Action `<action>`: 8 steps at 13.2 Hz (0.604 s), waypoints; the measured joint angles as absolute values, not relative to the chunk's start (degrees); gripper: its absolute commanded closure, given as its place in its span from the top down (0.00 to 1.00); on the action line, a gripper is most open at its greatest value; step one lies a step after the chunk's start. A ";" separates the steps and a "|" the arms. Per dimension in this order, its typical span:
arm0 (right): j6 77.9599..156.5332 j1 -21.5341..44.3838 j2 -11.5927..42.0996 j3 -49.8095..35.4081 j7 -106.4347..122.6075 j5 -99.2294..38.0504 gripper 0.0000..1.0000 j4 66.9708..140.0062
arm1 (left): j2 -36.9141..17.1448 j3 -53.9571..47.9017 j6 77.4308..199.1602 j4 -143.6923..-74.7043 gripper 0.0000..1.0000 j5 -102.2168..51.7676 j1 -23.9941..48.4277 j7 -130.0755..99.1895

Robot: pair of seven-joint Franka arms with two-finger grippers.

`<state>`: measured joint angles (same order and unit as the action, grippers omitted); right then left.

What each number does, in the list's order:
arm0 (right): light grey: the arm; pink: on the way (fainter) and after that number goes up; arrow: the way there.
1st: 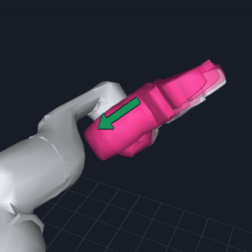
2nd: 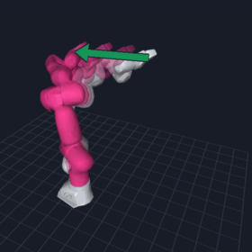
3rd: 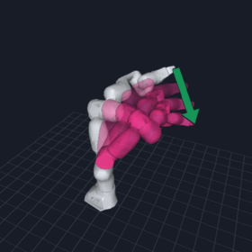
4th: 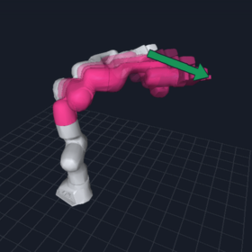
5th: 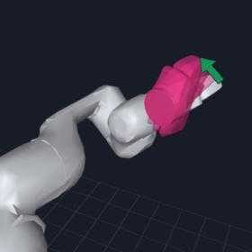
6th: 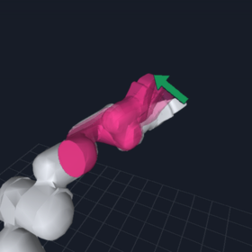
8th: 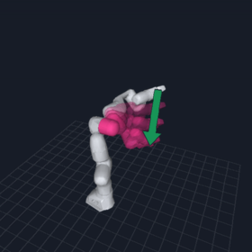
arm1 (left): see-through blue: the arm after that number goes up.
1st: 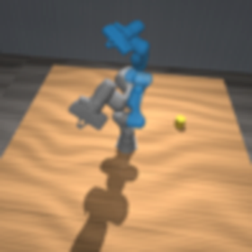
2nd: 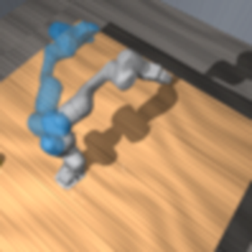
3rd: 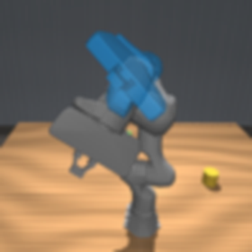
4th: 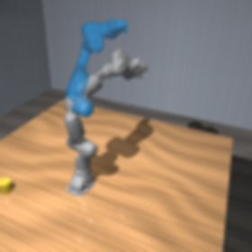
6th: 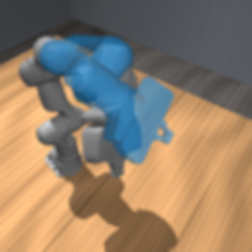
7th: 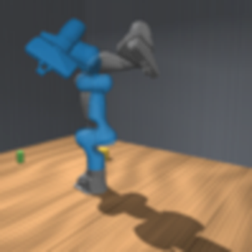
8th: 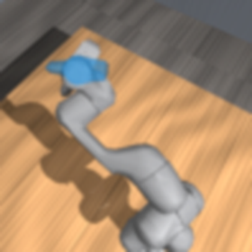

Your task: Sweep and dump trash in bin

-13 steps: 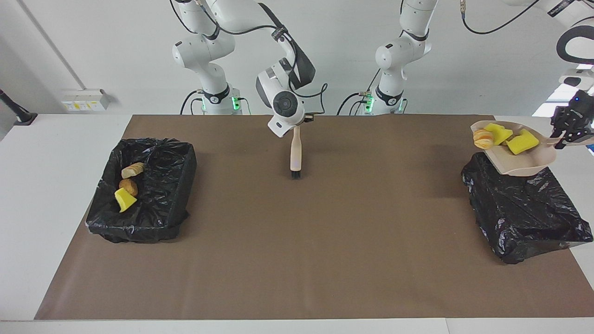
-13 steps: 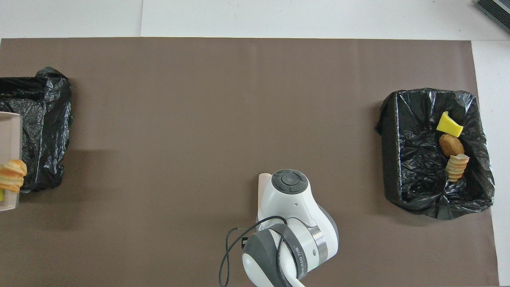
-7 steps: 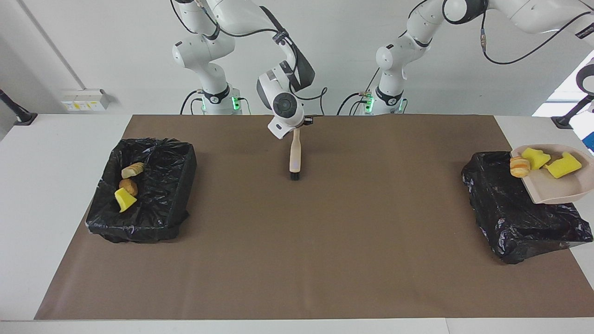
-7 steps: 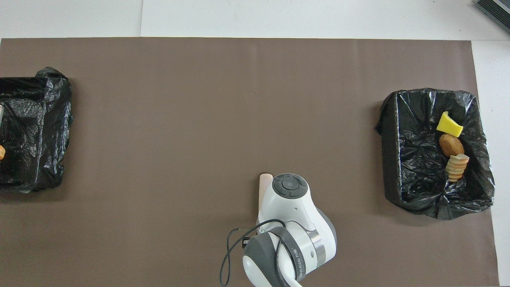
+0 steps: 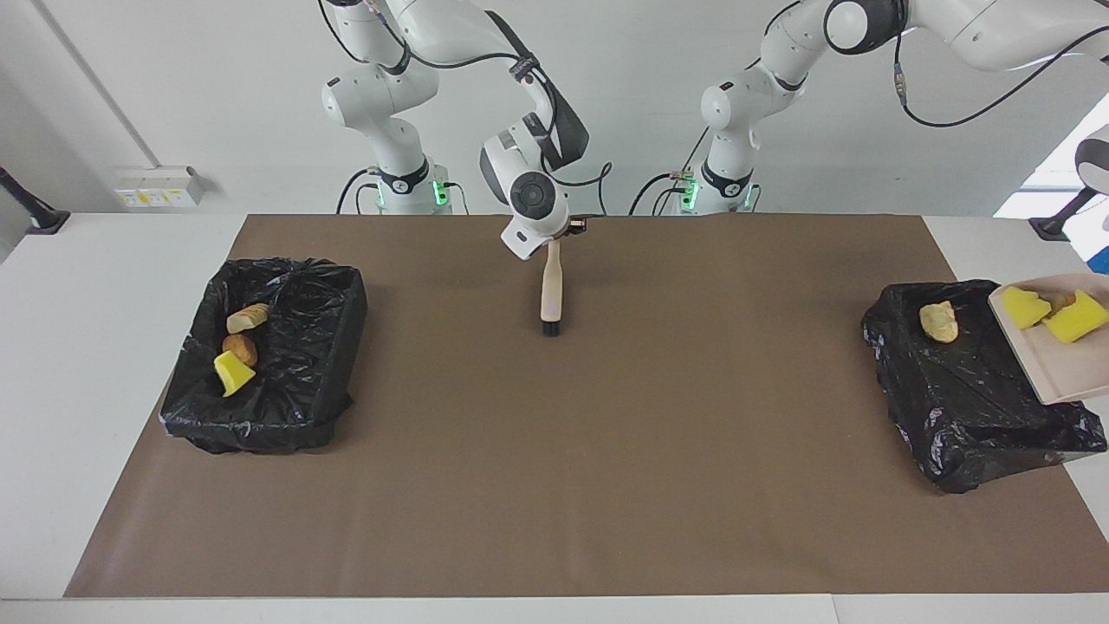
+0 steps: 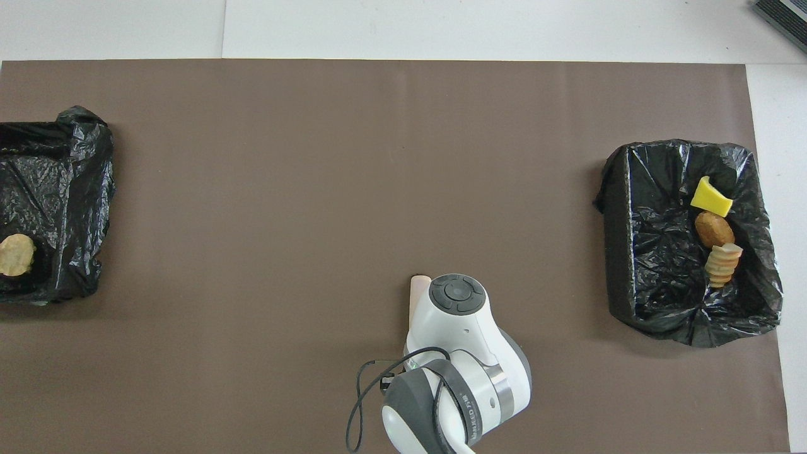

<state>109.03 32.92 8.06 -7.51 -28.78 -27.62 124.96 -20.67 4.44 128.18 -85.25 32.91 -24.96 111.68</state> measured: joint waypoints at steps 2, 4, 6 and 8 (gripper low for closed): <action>110.55 32.97 8.65 -7.51 -28.78 -25.20 1.00 123.06 | -20.67 4.44 127.48 -85.25 0.00 35.09 -24.69 109.46; 114.34 33.07 9.47 -7.50 -28.78 -21.27 1.00 121.35 | -20.67 4.43 126.15 -85.17 0.00 38.55 -24.04 106.46; 118.46 33.00 9.83 -7.15 -28.78 -17.47 1.00 120.51 | -20.57 4.44 123.08 -84.91 0.00 41.82 -22.72 101.93; 120.86 31.52 9.58 -6.64 -28.79 -12.64 1.00 119.15 | -20.53 4.43 119.36 -84.43 0.00 44.47 -21.08 100.35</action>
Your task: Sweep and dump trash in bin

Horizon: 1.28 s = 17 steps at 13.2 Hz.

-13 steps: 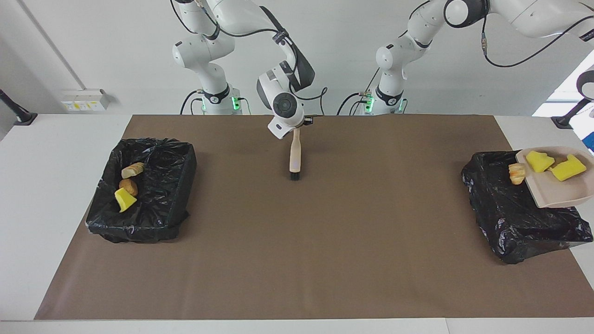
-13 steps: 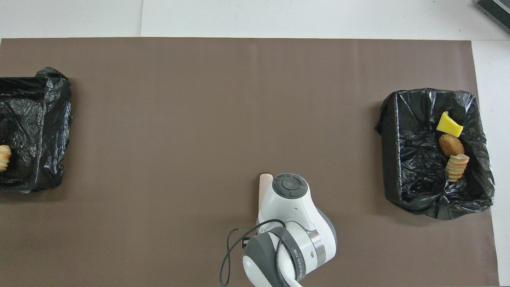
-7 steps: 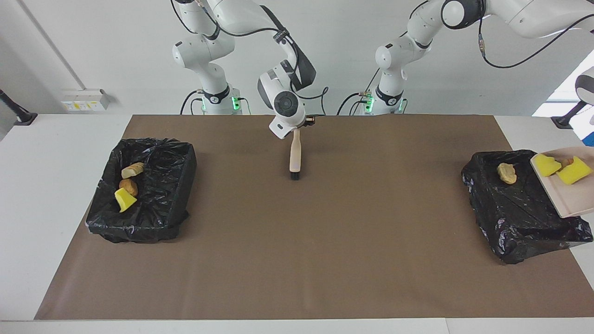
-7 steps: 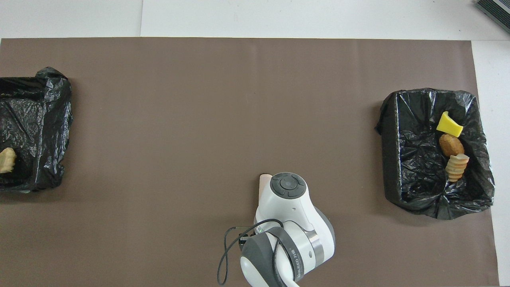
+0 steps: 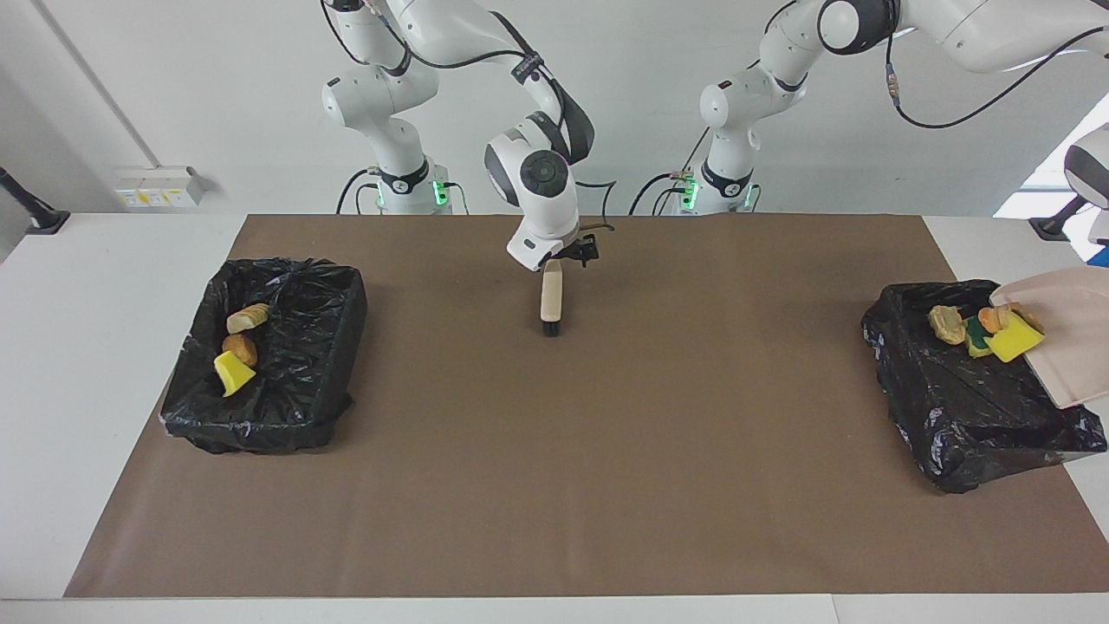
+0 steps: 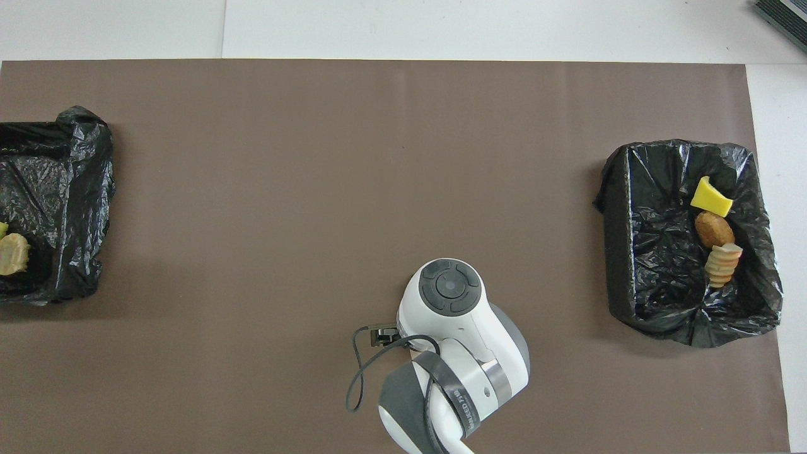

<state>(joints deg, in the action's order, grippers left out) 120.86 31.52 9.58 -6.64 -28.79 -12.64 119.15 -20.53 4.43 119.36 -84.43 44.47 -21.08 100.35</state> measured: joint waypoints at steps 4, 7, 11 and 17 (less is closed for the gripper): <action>121.22 21.66 7.85 -6.19 -28.23 -6.21 1.00 112.94 | -20.28 4.48 112.97 -80.52 0.00 46.02 -19.07 99.84; 121.11 15.53 7.71 -6.09 -23.81 -0.52 1.00 109.69 | -19.93 4.43 109.60 -78.78 0.00 47.08 -17.25 99.84; 116.14 12.32 7.29 -3.27 -22.25 4.87 1.00 104.54 | -19.16 4.07 107.91 -78.33 0.00 46.03 -15.26 97.80; 101.34 11.05 -2.83 8.35 -6.28 5.06 1.00 97.29 | -18.19 3.43 103.35 -78.58 0.00 33.53 -10.58 89.96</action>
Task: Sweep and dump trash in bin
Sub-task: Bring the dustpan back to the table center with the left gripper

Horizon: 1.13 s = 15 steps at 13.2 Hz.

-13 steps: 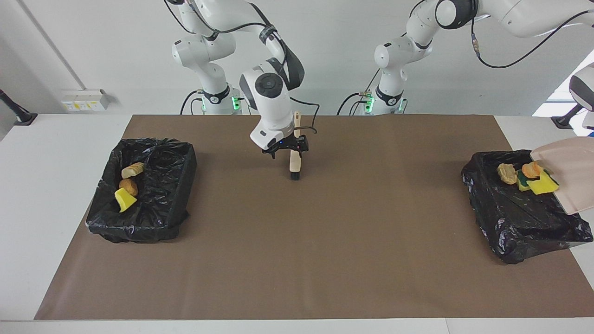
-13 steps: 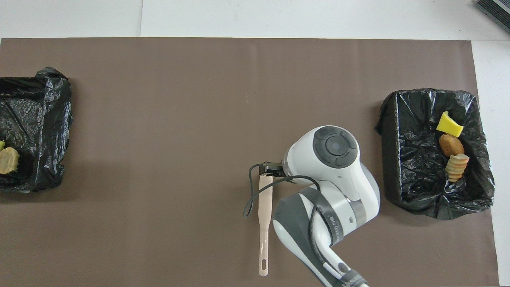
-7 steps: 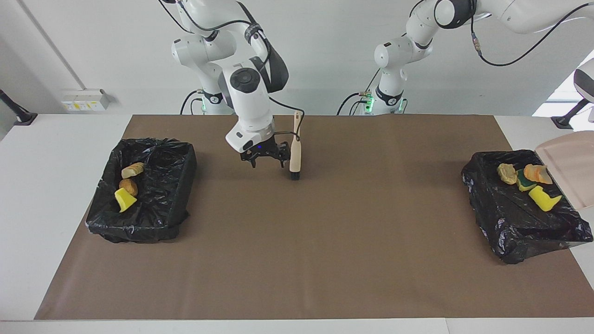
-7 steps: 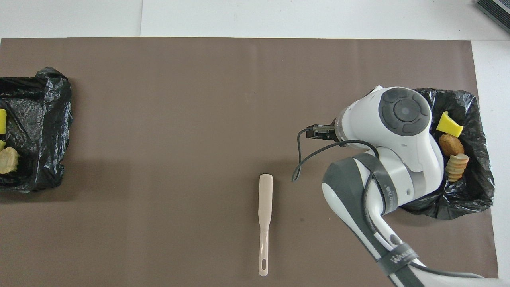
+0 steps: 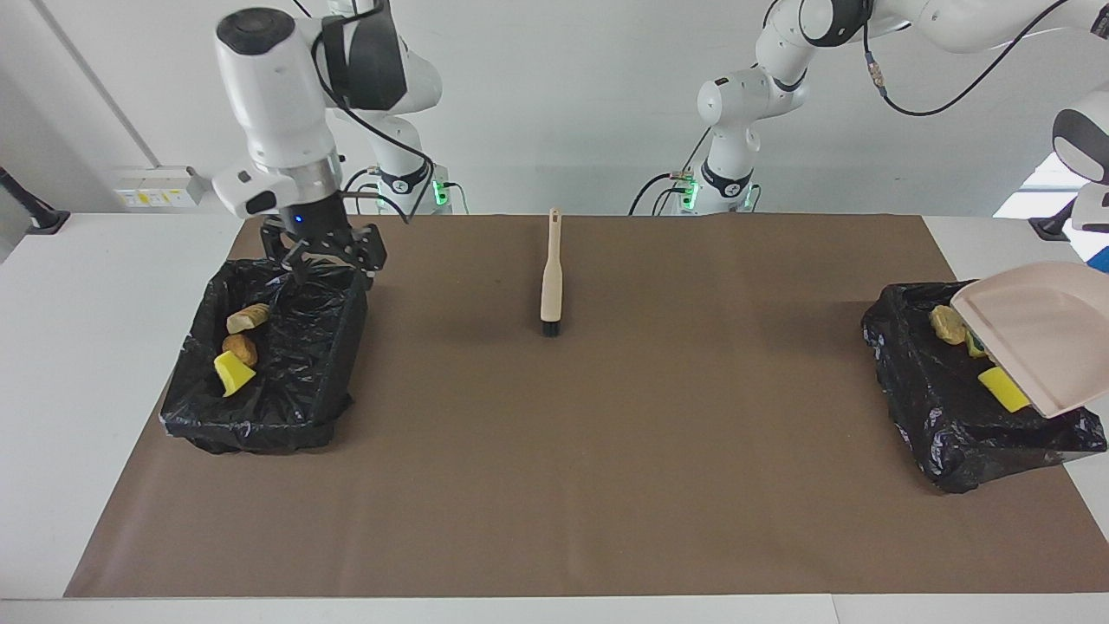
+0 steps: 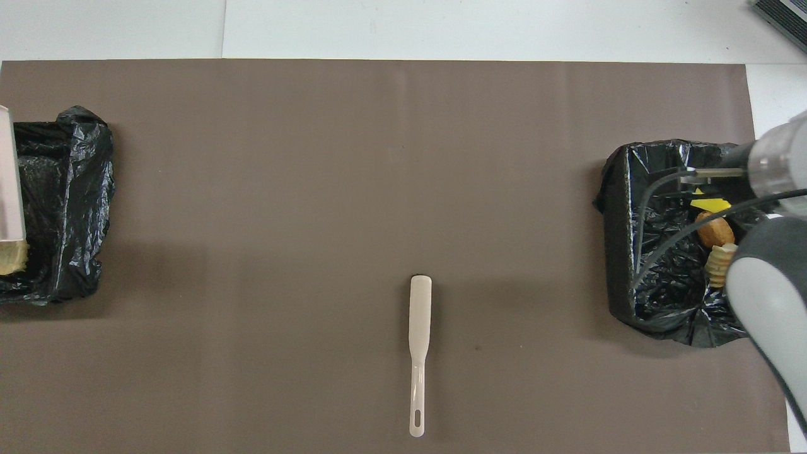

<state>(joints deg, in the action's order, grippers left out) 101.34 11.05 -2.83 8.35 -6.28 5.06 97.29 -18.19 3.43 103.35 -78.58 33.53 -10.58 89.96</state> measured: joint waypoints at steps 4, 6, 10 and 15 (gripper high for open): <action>93.20 6.14 -5.36 8.57 0.26 4.99 1.00 93.58 | -18.19 3.07 96.84 -79.34 0.00 28.60 0.09 72.13; 91.16 6.18 -5.57 8.20 0.26 4.97 1.00 93.60 | -18.22 3.01 94.19 -79.68 0.00 24.90 4.31 61.22; 87.01 6.21 -5.63 7.92 0.26 4.50 1.00 93.26 | -19.58 2.86 93.33 -82.01 0.00 13.00 14.79 29.51; 84.81 6.34 -7.27 7.50 0.26 3.04 1.00 91.31 | -24.75 2.70 103.77 -84.15 0.00 1.15 27.37 -4.91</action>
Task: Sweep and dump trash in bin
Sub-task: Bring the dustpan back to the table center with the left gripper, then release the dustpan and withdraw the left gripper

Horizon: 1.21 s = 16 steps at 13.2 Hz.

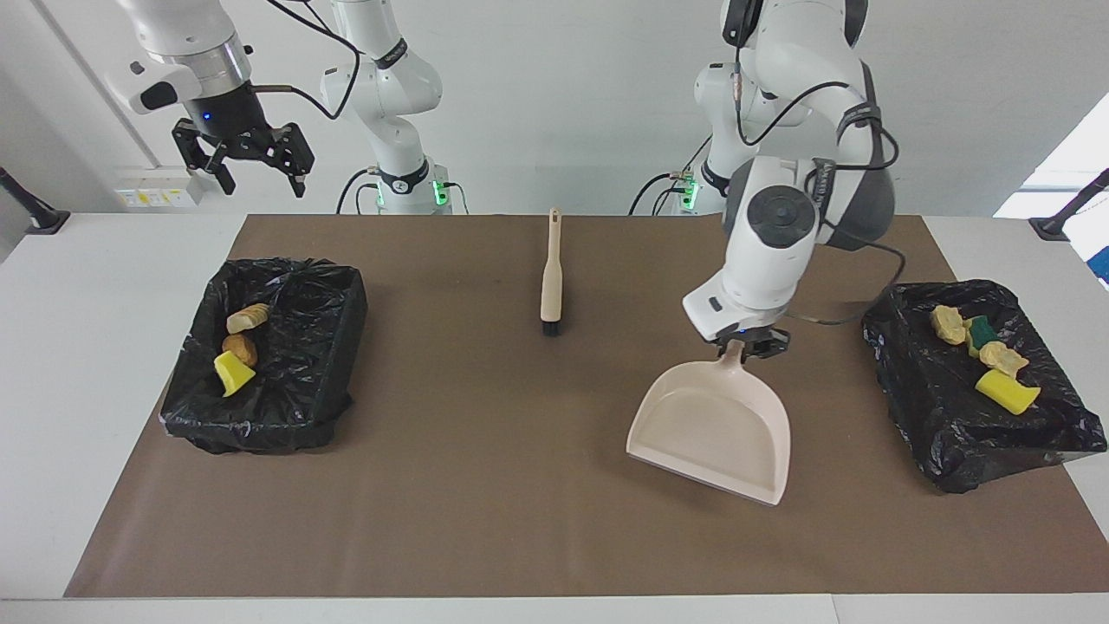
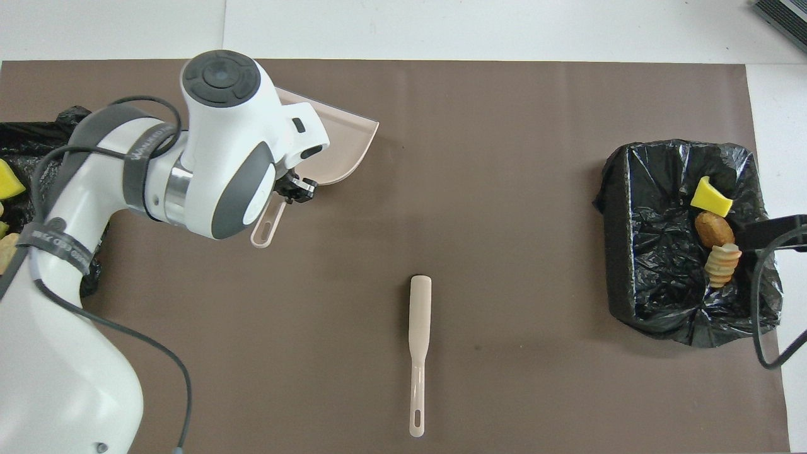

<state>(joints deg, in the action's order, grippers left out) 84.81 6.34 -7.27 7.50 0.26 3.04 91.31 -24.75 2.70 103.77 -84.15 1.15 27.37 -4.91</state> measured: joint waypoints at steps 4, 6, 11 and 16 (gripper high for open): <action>84.80 6.33 -7.36 7.53 0.26 2.91 1.00 91.60 | -27.55 2.71 113.26 -83.84 0.00 -4.47 33.23 -20.88; 84.80 6.31 -7.36 7.61 0.26 2.91 1.00 91.61 | -29.97 2.68 116.29 -83.11 0.00 -6.09 35.96 -25.99; 84.80 6.30 -7.36 7.80 0.26 2.91 1.00 91.61 | -35.17 2.96 121.59 -81.26 0.00 -6.49 40.12 -29.05; 84.79 6.30 -7.36 7.80 0.26 2.91 1.00 91.61 | -35.16 3.35 123.11 -81.00 1.00 -6.60 40.03 -28.92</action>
